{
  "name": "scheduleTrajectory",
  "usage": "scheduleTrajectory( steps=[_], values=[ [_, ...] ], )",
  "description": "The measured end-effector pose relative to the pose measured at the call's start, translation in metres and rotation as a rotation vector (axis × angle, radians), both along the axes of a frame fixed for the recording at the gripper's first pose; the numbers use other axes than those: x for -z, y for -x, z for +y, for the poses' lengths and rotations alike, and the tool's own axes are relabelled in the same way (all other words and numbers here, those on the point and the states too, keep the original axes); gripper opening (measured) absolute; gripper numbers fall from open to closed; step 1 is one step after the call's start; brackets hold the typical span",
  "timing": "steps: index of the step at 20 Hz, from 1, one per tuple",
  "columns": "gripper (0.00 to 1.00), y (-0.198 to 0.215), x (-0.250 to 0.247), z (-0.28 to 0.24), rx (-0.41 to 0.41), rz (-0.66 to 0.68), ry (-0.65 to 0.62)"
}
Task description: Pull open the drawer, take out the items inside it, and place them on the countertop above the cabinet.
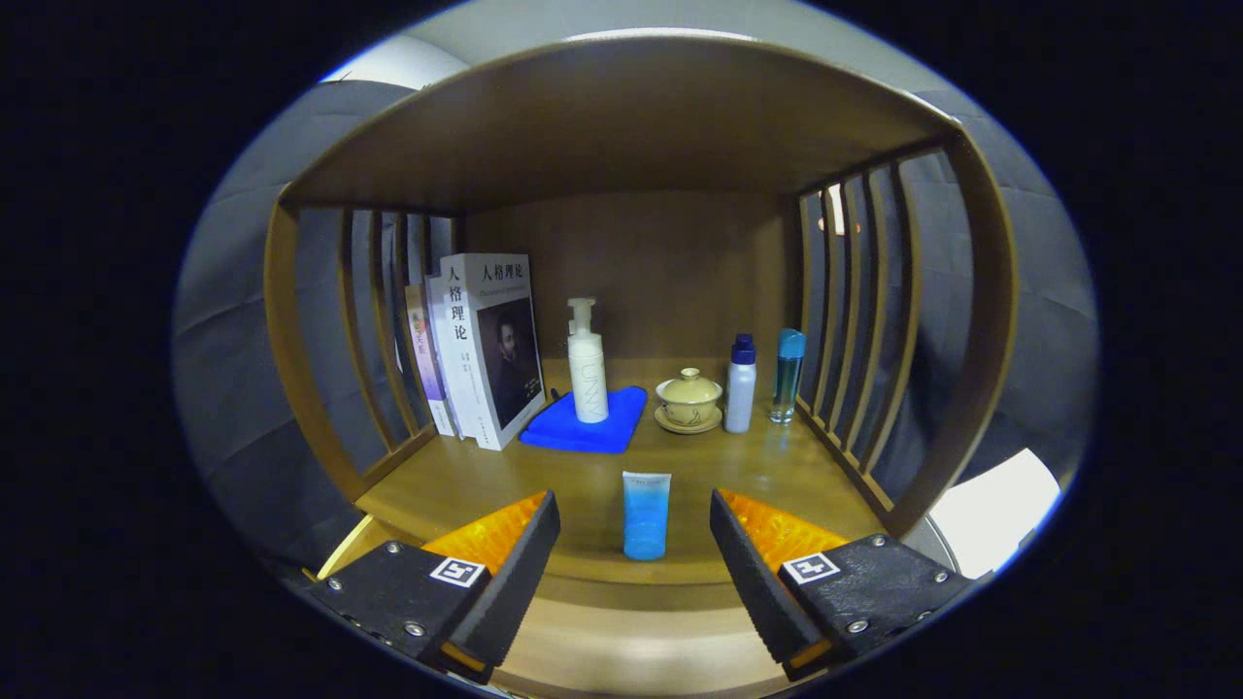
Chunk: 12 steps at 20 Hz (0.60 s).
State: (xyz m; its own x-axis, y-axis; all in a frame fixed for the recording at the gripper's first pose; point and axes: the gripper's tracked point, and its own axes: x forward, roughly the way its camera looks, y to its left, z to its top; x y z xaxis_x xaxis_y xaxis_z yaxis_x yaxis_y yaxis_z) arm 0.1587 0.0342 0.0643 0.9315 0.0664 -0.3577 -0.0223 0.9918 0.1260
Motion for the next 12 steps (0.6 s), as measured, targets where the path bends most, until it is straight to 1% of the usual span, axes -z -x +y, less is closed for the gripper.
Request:
scheduleTrajectory(
  steps=[6, 9, 12],
  values=[
    [0.96, 0.049, -0.006, 0.002, 0.037, -0.073, 0.01],
    [0.95, 0.075, 0.003, -0.003, 0.072, -0.096, 0.027],
    [0.96, 0.101, 0.016, 0.001, 0.095, -0.129, 0.01]
  ],
)
